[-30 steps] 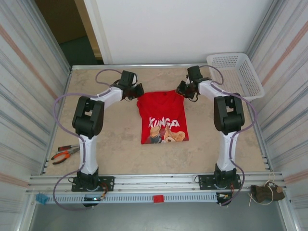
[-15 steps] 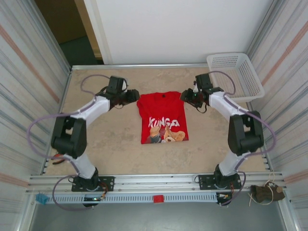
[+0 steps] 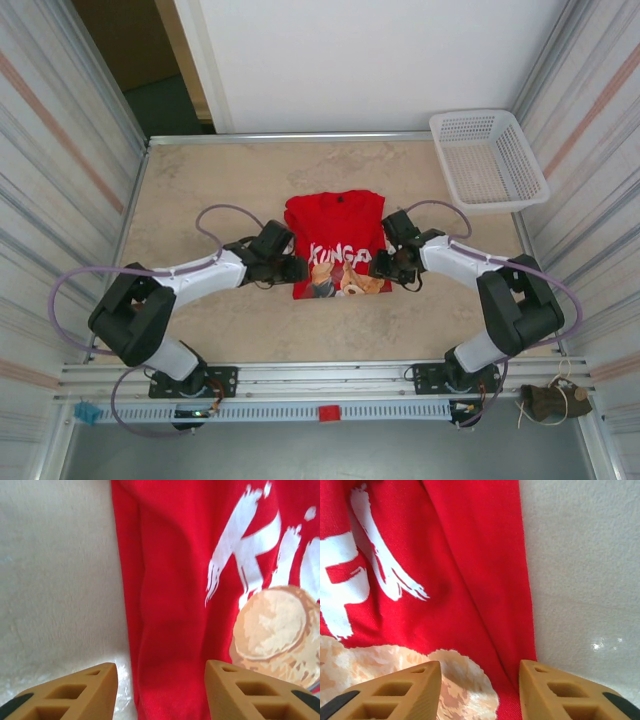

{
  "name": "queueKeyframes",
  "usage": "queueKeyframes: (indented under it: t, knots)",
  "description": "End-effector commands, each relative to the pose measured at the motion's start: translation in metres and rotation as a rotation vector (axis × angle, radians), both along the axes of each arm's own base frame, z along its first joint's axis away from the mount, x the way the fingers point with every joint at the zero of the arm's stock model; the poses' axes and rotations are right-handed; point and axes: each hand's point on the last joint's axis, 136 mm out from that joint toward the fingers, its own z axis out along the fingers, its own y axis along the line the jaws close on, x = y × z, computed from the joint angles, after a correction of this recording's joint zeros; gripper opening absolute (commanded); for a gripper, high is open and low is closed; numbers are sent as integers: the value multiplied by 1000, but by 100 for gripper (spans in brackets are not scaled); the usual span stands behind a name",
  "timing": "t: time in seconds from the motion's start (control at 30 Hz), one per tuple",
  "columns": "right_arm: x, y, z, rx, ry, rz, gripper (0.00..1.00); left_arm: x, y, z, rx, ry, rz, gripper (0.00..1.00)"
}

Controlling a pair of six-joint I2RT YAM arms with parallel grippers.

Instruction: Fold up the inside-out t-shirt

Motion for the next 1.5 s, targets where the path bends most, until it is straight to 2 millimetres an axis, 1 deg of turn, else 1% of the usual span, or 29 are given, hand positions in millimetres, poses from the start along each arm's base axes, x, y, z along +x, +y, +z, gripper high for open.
queueKeyframes:
  t: [0.0,0.07,0.13,0.17,0.2,0.27,0.3,0.4,0.53,0.63,0.73,0.77,0.8,0.83,0.9,1.0,1.03,1.13,1.2,1.27,1.3,1.4,1.47]
  knots:
    - [9,0,1,-25,-22,-22,37,13,0,-1,11,-39,41,48]
    - [10,0,-1,-33,-18,-20,23,13,-3,-8,4,-25,33,44]
    - [8,-3,-2,-39,-13,-23,5,12,-7,-15,-16,-5,32,39]
    - [6,-4,-3,-40,-11,-25,0,10,-8,-19,-22,4,29,36]
    - [4,-6,-3,-43,-10,-28,0,9,-9,-22,-28,10,34,29]
    - [-3,-13,0,-50,-21,-46,0,6,-7,-27,-33,22,45,4]
    - [-6,-16,2,-51,-31,-61,0,4,-5,-28,-33,24,50,0]
    - [-16,-27,8,-48,-53,-109,0,0,3,-29,-21,18,79,0]
    - [-30,-37,6,-24,-57,-178,0,-5,17,-28,1,9,126,0]
    - [-40,-41,2,7,-58,-233,0,-8,21,-29,8,14,131,0]
    - [-50,-42,-2,20,-18,-258,0,-12,22,-34,13,38,129,0]
    - [-52,-43,-1,16,-10,-260,6,-12,21,-35,12,42,123,0]
    - [-51,-44,3,11,-16,-256,31,-13,22,-33,21,45,115,0]
    - [-48,-45,8,5,-36,-252,38,-12,23,-30,29,38,114,0]
    - [-35,-47,26,13,-92,-242,38,-6,25,-19,36,6,111,22]
    - [-11,-53,45,40,-137,-244,35,7,28,4,36,-46,112,48]
    - [-2,-56,50,47,-147,-249,34,13,28,12,30,-65,108,51]
    - [34,-60,64,68,-180,-246,35,38,27,35,21,-122,102,53]
    - [63,-58,70,74,-202,-224,35,62,27,49,4,-159,99,53]
    - [90,-55,72,59,-210,-200,34,89,23,58,-8,-187,75,53]
    - [104,-53,71,47,-207,-185,33,103,23,60,-4,-188,65,53]
    - [137,-43,61,20,-177,-133,36,143,9,69,18,-234,-18,53]
    - [152,-39,52,-16,-160,-110,38,162,-6,72,34,-256,-96,53]
